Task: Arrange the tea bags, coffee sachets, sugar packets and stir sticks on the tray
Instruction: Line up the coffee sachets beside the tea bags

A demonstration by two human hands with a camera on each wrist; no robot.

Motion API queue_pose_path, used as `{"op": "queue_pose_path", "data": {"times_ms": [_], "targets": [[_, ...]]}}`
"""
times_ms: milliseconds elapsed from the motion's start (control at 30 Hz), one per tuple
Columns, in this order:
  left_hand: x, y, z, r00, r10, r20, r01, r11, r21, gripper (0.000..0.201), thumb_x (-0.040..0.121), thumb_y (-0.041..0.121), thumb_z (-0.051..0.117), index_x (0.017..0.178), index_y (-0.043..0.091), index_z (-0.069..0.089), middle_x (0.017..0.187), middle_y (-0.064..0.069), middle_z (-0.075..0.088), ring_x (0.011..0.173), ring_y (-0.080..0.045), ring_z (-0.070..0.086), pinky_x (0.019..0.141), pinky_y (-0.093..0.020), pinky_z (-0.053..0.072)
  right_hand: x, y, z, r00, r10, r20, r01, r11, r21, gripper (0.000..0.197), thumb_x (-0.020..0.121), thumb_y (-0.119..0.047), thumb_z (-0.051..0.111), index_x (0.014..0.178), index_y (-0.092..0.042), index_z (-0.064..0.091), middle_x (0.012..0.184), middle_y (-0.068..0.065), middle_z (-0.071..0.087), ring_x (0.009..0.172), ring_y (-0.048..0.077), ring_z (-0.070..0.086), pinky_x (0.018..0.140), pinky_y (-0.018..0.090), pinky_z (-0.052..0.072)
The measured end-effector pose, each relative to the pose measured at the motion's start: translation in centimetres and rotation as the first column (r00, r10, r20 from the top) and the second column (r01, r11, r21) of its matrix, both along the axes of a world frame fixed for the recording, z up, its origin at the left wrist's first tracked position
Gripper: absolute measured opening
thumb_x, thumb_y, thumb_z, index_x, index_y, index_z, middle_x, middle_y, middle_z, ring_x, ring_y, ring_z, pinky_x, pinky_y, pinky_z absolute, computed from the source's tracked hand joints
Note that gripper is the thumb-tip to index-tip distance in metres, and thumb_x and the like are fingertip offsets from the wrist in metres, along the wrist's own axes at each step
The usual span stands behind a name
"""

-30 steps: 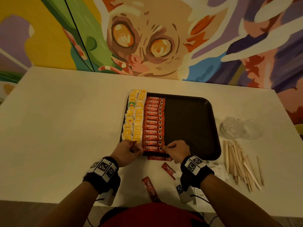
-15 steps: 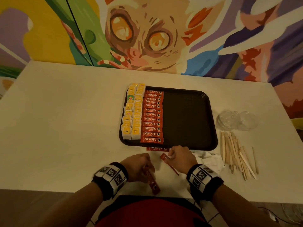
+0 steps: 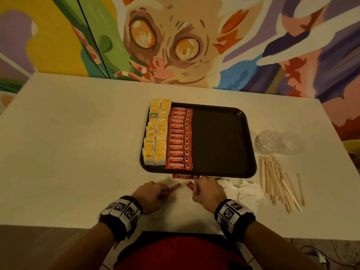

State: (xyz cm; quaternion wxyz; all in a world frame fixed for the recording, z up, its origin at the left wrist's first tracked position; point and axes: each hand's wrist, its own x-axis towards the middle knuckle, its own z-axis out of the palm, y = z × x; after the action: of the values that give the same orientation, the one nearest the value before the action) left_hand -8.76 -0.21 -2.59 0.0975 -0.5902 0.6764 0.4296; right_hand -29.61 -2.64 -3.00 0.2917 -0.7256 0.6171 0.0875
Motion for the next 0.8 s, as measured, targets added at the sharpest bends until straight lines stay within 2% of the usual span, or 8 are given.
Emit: {"op": "queue_pose_path", "data": {"times_ms": [67,200,300,367,433,500,600,800], "targets": [[0.5,-0.1,0.0,0.998,0.065,-0.019,-0.065,0.998,-0.014,0.028,0.096,0.025,0.049,0.123,0.031,0.052,0.111,-0.003,0.062,0.098,-0.020,0.058,0.092,-0.037,0.049,0.1,-0.1,0.0,1.000,0.014,0.025,-0.013,0.999,-0.035,0.012,0.088,-0.023,0.067,0.098,-0.021,0.060,0.103,-0.002,0.064,0.090,0.014,0.060,0.081,0.030,0.054],[0.1,-0.5,0.1,0.999,0.031,0.042,-0.025,0.989,-0.144,0.044,0.099,0.027,0.041,0.142,0.034,0.034,0.119,-0.002,0.064,0.099,-0.021,0.061,0.088,-0.034,0.051,0.0,-0.2,0.1,0.995,0.012,0.098,-0.004,0.997,-0.078,0.020,0.092,-0.020,0.059,0.112,-0.019,0.061,0.109,-0.001,0.062,0.097,0.014,0.059,0.082,0.026,0.050],[-0.6,-1.1,-0.2,0.996,-0.023,0.090,0.037,0.986,-0.164,0.051,0.099,0.033,0.040,0.146,0.042,0.023,0.119,-0.002,0.063,0.098,-0.022,0.061,0.087,-0.035,0.052,-0.2,-0.1,0.0,0.988,0.046,0.147,-0.030,0.994,-0.109,0.022,0.093,-0.018,0.055,0.114,-0.015,0.063,0.114,0.000,0.057,0.096,0.012,0.053,0.083,0.023,0.046],[-1.1,-1.4,-0.5,0.989,-0.075,0.127,0.094,0.985,-0.146,0.054,0.099,0.036,0.040,0.147,0.045,0.017,0.126,-0.003,0.060,0.102,-0.023,0.060,0.089,-0.036,0.051,-0.3,-0.1,-0.2,0.987,0.072,0.143,-0.055,0.991,-0.123,0.024,0.094,-0.017,0.052,0.116,-0.015,0.062,0.116,0.001,0.056,0.094,0.010,0.051,0.084,0.024,0.048],[-1.5,-1.6,-0.8,0.983,-0.106,0.152,0.126,0.983,-0.132,0.055,0.099,0.039,0.038,0.148,0.045,0.013,0.130,-0.004,0.057,0.104,-0.023,0.059,0.089,-0.036,0.051,-0.4,-0.1,-0.3,0.989,0.102,0.106,-0.088,0.987,-0.136,0.033,0.095,-0.020,0.050,0.127,-0.018,0.057,0.120,0.001,0.055,0.103,0.014,0.053,0.090,0.027,0.048],[-1.5,-1.5,-1.2,0.984,-0.103,0.148,0.123,0.984,-0.131,0.054,0.099,0.040,0.038,0.148,0.045,0.016,0.130,-0.003,0.057,0.103,-0.023,0.059,0.088,-0.036,0.051,-0.6,-0.1,-0.3,0.989,0.142,0.051,-0.133,0.980,-0.146,0.042,0.096,-0.023,0.048,0.137,-0.020,0.050,0.125,0.000,0.055,0.112,0.017,0.051,0.097,0.029,0.043],[-1.0,-1.3,-1.3,0.988,-0.091,0.128,0.110,0.982,-0.150,0.049,0.099,0.039,0.037,0.146,0.044,0.024,0.131,0.000,0.057,0.105,-0.021,0.058,0.089,-0.034,0.051,-0.6,0.1,-0.6,0.981,0.195,-0.003,-0.194,0.972,-0.133,0.048,0.095,-0.027,0.048,0.142,-0.022,0.045,0.135,0.000,0.054,0.121,0.020,0.047,0.105,0.035,0.038],[-0.6,-0.9,-0.9,0.999,-0.006,0.044,0.015,0.980,-0.198,0.041,0.099,0.030,0.040,0.140,0.032,0.036,0.136,0.003,0.052,0.115,-0.021,0.055,0.097,-0.037,0.047,-0.2,0.1,-0.9,0.971,0.239,0.008,-0.237,0.965,-0.114,0.034,0.098,-0.034,0.050,0.129,-0.023,0.057,0.123,0.001,0.057,0.112,0.018,0.050,0.098,0.034,0.041]]}}
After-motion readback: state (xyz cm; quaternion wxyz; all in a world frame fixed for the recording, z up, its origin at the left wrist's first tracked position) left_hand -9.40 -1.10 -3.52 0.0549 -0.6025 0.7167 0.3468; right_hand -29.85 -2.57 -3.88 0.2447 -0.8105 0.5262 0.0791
